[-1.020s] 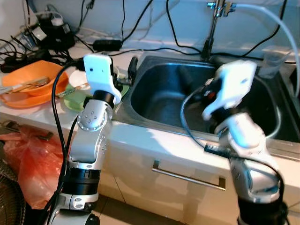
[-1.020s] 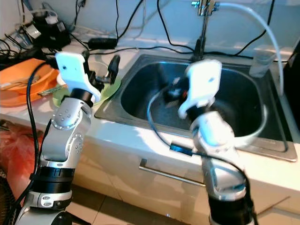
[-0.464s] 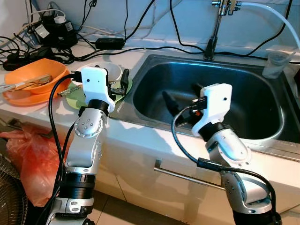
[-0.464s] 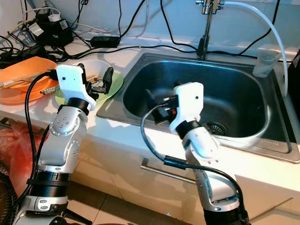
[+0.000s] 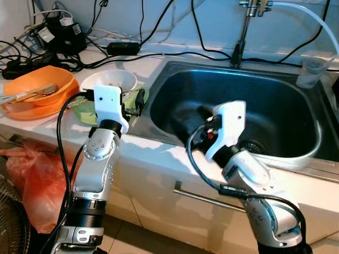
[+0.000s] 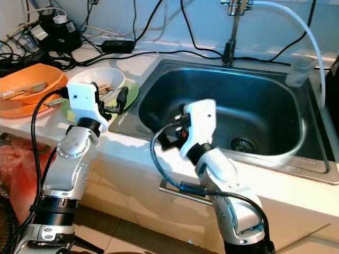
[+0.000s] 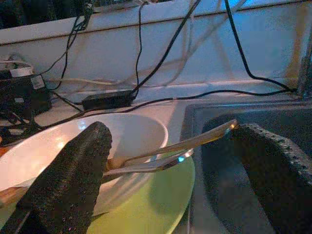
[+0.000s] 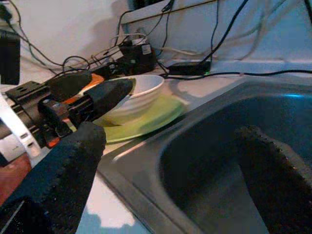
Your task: Kitchen organization
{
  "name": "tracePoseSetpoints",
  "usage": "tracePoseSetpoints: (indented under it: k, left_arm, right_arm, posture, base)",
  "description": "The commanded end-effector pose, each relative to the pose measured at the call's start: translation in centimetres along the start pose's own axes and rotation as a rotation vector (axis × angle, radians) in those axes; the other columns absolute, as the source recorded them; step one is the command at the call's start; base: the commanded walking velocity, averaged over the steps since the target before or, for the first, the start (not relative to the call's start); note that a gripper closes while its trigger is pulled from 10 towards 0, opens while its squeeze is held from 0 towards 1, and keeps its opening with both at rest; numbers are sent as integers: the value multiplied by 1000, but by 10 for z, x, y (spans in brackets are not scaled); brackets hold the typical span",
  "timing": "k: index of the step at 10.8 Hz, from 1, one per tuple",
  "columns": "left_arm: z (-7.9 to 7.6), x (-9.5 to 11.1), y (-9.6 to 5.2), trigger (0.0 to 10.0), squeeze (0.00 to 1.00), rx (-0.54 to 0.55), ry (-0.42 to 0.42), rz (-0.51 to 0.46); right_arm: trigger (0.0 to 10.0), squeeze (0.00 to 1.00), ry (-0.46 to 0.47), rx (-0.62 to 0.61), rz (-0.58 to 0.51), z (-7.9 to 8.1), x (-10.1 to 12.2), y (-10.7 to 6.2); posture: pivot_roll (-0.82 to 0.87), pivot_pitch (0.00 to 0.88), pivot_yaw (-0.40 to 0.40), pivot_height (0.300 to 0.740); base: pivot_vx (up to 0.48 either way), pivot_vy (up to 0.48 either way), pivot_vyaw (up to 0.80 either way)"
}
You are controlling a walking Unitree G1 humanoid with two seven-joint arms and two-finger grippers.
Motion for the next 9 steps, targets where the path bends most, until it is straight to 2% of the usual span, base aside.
tracePoseSetpoints:
  k: [1, 3, 7, 9]
  left_arm:
    - [4, 0, 1, 10000, 0, 8, 14, 2]
    - [5, -10, 3, 10000, 0, 4, 11, 34]
    - [4, -12, 21, 10000, 0, -33, 1, 44]
    - [4, -12, 24, 10000, 0, -43, 6, 39]
  right_arm:
    - [10000, 0, -6, 23, -4, 5, 2, -2]
    - [10000, 0, -22, 102, 68, 18, -9, -8]
    - [10000, 0, -46, 126, 64, 21, -6, -9]
    - [10000, 0, -56, 130, 62, 23, -5, -10]
  posture:
    - [-39, 0, 61, 740]
    - [-45, 0, 54, 740]
    - [-59, 0, 57, 740]
    - [-66, 0, 60, 740]
  base:
    - [0, 0, 0]
    - [0, 0, 0]
    - [0, 0, 0]
    - [0, 0, 0]
Point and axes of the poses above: a point about 5 cm out from each wrist's last joint towards the gripper, its own y axis pointing out of the wrist towards the gripper, its own x axis along the axis of the wrist's last joint, z = x × y, the point moved 4 cm from there along y, pointing out of the wrist towards the gripper, and after that the axes turned 8 degrees about -y, right-handed, at the moved point
